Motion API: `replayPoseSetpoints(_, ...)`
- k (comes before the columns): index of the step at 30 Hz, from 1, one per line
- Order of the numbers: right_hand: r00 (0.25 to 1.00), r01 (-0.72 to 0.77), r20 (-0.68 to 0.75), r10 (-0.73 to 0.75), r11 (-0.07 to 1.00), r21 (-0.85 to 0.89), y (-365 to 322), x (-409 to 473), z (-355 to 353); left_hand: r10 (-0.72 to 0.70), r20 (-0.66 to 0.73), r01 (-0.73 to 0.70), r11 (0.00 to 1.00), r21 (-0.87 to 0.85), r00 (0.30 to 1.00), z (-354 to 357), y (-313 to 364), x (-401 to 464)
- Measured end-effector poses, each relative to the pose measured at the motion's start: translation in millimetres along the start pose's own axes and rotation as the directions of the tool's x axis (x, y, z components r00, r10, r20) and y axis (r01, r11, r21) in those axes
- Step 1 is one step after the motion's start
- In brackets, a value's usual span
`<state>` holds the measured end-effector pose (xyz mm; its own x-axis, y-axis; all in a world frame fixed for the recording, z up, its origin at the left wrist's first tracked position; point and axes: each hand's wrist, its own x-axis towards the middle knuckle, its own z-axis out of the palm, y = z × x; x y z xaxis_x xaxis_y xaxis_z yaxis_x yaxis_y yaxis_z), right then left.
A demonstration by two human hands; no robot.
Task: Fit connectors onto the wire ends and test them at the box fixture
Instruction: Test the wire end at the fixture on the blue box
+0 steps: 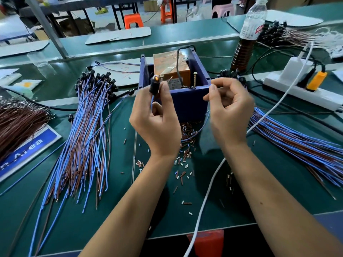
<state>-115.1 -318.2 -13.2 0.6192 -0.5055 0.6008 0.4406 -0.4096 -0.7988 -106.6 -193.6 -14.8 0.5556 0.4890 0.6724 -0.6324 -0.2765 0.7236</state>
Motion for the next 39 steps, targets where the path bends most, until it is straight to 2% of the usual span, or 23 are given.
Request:
replayPoseSetpoints(2,0.998,-0.033,-0.051,0.034,0.999,0.026,0,4,-12,-0.037,0.106,0.039,0.999,-0.018,0.994,15,10,-10)
replayPoseSetpoints(4,0.993,-0.055,-0.105,0.058,0.998,0.032,3,9,-27,-0.121,0.256,0.121,0.993,0.015,0.959,32,24,-22)
replayPoseSetpoints(6,0.986,-0.084,-0.147,0.084,0.996,0.008,8,15,-47,-0.229,0.437,0.218,0.973,0.078,0.87,55,37,-33)
replayPoseSetpoints(7,0.98,-0.106,-0.169,0.102,0.994,-0.018,11,19,-58,-0.3,0.527,0.282,0.952,0.117,0.795,68,43,-37)
replayPoseSetpoints(9,0.963,-0.169,-0.224,0.151,0.983,-0.066,16,26,-81,-0.447,0.66,0.433,0.879,0.2,0.604,94,55,-43)
replayPoseSetpoints(10,0.947,-0.216,-0.262,0.188,0.973,-0.081,19,30,-94,-0.52,0.707,0.533,0.812,0.237,0.479,108,63,-48)
replayPoseSetpoints(12,0.899,-0.324,-0.336,0.282,0.943,-0.075,23,37,-118,-0.63,0.757,0.734,0.595,0.327,0.173,134,79,-58)
replayPoseSetpoints(14,0.846,-0.424,-0.389,0.365,0.903,-0.074,25,41,-140,-0.624,0.775,0.821,0.391,0.417,-0.097,156,87,-71)
replayPoseSetpoints(16,0.823,-0.48,-0.421,0.382,0.864,-0.153,24,43,-158,-0.555,0.783,0.834,0.264,0.485,-0.279,174,91,-86)
replayPoseSetpoints(18,0.844,-0.487,-0.409,0.348,0.815,-0.314,21,44,-172,-0.523,0.767,0.843,0.156,0.515,-0.372,187,95,-102)
replayPoseSetpoints(20,0.897,-0.43,-0.324,0.301,0.763,-0.482,20,45,-180,-0.537,0.757,0.867,0.089,0.49,-0.373,191,96,-113)
replayPoseSetpoints(23,0.929,-0.356,-0.156,0.334,0.7,-0.619,20,45,-181,-0.604,0.757,0.903,0.14,0.406,-0.247,199,86,-122)
replayPoseSetpoints(25,0.917,-0.333,-0.056,0.395,0.678,-0.656,21,45,-180,-0.687,0.698,0.924,0.102,0.369,-0.203,207,82,-115)
replayPoseSetpoints(27,0.894,-0.325,0.033,0.447,0.696,-0.64,20,43,-178,-0.757,0.643,0.952,0.1,0.289,-0.116,213,75,-104)
replayPoseSetpoints(29,0.888,-0.313,0.086,0.452,0.73,-0.607,20,42,-175,-0.781,0.621,0.981,0.07,0.183,-0.06,216,71,-90)
replayPoseSetpoints(31,0.896,-0.253,0.126,0.426,0.721,-0.645,19,42,-173,-0.802,0.597,0.987,0.098,0.125,0.004,219,64,-77)
replayPoseSetpoints(32,0.898,-0.217,0.145,0.415,0.705,-0.675,19,43,-172,-0.811,0.581,0.979,0.16,0.125,0.058,219,59,-71)
replayPoseSetpoints(34,0.89,-0.181,0.173,0.421,0.676,-0.715,15,45,-172,-0.812,0.546,0.908,0.368,0.201,0.208,218,46,-61)
replayPoseSetpoints(37,0.85,-0.152,0.215,0.481,0.614,-0.774,10,48,-176,-0.73,0.509,0.632,0.669,0.392,0.457,215,26,-45)
replayPoseSetpoints(39,0.84,-0.139,0.224,0.494,0.595,-0.792,8,50,-174,-0.657,0.503,0.452,0.753,0.479,0.562,213,15,-37)
